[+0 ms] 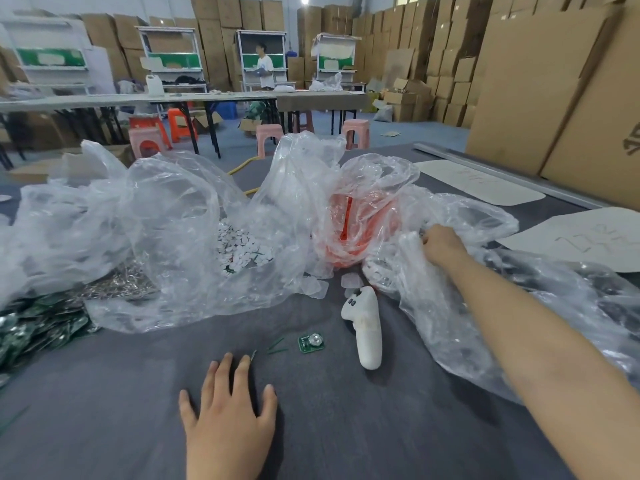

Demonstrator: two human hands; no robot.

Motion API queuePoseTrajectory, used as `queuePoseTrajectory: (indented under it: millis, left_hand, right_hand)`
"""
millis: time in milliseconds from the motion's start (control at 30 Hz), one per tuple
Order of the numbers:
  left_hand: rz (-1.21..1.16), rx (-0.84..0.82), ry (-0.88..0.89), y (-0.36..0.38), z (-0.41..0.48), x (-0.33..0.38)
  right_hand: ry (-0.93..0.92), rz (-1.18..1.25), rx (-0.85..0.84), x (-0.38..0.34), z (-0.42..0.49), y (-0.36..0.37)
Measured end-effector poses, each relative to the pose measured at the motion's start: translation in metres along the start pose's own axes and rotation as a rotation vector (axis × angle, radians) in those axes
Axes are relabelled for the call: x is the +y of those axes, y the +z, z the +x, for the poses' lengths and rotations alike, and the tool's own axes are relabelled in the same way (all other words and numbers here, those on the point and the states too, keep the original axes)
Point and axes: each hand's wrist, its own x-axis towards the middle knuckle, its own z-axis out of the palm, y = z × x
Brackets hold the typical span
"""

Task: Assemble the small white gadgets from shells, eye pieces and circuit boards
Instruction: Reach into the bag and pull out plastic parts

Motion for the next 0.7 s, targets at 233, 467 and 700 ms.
queuePoseTrajectory:
  millis: [233, 467, 700]
  left_hand:
    - [-0.005, 0.020, 0.030, -0.003, -0.003, 0.000]
    - [-0.237, 0.021, 0.123, -0.007, -0.006, -0.010]
    - [-1.101, 0.188, 0.045, -0.024, -0.018, -0.035]
  right_hand:
    - [0.032, 0.084, 0.332, -0.024, -0.017, -0.033]
    - [-0.479, 0.539, 0.479, -0.104, -0.147, -0.062]
    - [-0.720, 0.494, -0.557, -0.140, -0.272, 0.073]
